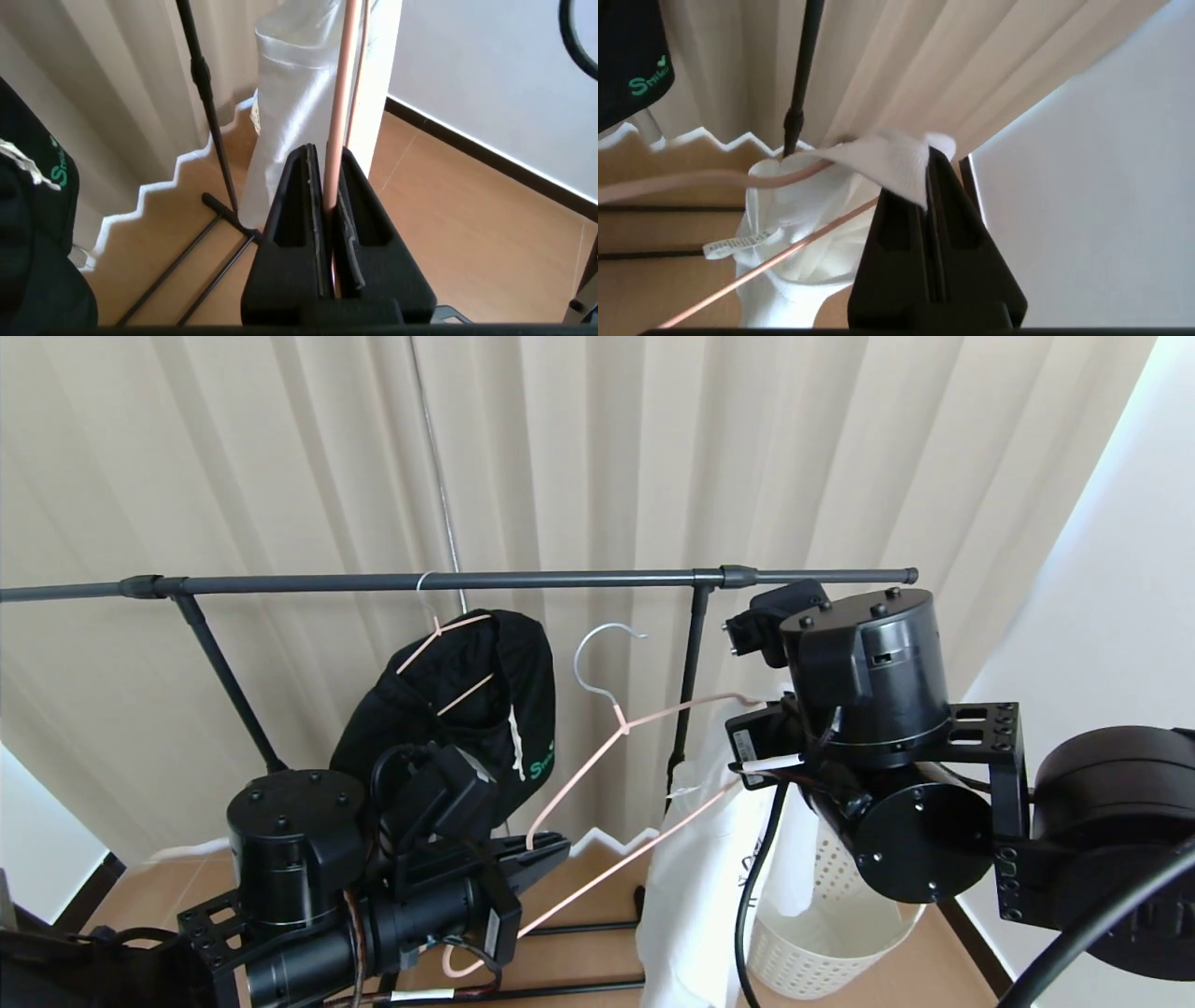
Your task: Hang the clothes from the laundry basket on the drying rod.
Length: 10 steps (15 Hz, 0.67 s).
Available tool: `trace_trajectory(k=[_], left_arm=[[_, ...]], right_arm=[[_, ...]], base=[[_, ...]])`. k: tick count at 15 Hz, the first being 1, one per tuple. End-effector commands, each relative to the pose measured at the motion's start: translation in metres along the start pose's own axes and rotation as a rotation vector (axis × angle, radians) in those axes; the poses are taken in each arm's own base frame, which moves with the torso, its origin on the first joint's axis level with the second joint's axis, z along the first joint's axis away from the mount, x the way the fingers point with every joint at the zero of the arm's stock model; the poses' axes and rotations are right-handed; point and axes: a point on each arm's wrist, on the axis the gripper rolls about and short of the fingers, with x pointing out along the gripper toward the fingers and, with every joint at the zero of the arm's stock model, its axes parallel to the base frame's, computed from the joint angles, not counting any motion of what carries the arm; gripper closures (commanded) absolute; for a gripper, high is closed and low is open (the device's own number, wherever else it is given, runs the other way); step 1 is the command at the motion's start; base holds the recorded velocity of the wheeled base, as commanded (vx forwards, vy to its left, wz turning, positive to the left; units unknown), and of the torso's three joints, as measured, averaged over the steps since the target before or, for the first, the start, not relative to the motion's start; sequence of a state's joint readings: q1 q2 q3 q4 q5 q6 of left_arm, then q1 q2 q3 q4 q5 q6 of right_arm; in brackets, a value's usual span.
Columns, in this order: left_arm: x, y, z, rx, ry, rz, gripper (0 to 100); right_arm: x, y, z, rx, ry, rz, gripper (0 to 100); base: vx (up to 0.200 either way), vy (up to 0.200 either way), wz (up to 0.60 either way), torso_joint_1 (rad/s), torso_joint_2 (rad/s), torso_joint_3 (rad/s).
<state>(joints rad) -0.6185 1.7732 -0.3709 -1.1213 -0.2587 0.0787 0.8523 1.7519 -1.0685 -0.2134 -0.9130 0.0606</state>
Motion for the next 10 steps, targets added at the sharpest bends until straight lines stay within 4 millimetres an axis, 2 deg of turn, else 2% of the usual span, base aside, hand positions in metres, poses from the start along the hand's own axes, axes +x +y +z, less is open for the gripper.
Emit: trace_trajectory(k=[1, 10], left_arm=[[0.000, -0.002, -0.001, 0.003, 0.003, -0.006, 100], [0.001, -0.005, 0.000, 0.004, -0.003, -0.019, 100]], right_arm=[[-0.006, 0.004, 0.001, 0.004, -0.010, 0.024, 100], [-0.041, 0.029, 0.005, 0.040, -0.069, 0.161, 100]], base=[[0.000, 0.000, 0.00, 0.000, 0.00, 0.000], [0.000, 0.000, 0.00, 0.000, 0.00, 0.000]])
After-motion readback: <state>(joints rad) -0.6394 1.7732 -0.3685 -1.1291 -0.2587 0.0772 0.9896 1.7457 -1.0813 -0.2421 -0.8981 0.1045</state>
